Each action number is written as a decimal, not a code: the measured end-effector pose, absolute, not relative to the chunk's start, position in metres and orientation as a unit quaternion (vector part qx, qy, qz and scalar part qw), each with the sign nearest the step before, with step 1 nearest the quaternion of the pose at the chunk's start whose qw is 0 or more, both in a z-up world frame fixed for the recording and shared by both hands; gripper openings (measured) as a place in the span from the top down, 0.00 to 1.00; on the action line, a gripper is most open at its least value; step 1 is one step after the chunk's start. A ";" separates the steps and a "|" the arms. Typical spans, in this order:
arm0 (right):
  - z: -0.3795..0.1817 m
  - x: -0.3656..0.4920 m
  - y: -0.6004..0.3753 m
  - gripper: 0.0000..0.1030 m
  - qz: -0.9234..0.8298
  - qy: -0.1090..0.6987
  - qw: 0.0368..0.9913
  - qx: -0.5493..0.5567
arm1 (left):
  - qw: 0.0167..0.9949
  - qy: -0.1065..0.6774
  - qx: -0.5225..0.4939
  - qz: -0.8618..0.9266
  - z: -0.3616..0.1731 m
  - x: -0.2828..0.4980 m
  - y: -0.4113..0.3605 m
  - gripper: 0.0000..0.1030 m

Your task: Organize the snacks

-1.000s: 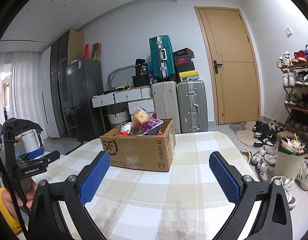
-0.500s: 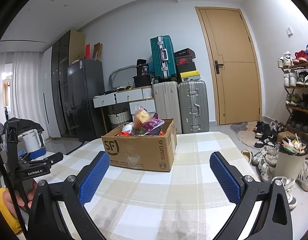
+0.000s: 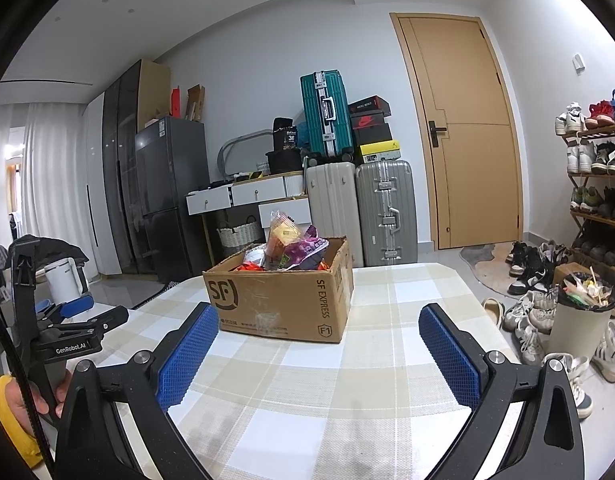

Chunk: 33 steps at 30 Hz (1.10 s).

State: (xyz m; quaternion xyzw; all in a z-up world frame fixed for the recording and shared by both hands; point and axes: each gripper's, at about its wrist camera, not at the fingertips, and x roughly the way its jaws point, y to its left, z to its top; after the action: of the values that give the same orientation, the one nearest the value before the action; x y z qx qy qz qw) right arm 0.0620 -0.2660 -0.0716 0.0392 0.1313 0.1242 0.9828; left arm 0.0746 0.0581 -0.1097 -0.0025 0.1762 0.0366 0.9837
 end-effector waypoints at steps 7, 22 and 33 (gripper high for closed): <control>-0.071 0.062 -0.266 0.01 0.124 0.132 0.983 0.040 | 0.984 0.172 0.001 0.039 -0.108 0.072 0.058 0.01; -0.071 0.062 -0.267 0.01 0.124 0.132 0.983 0.040 | 0.983 0.177 -0.012 0.043 -0.109 0.074 0.062 0.01; -0.072 0.062 -0.267 0.01 0.124 0.133 0.982 0.042 | 0.986 0.162 -0.015 0.041 -0.107 0.070 0.061 0.01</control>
State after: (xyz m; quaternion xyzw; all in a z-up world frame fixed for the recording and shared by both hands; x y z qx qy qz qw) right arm 0.0618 -0.2670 -0.0718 0.0415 0.1328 0.1240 0.9825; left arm 0.0702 0.0606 -0.1072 -0.0147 0.1616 0.0406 0.9859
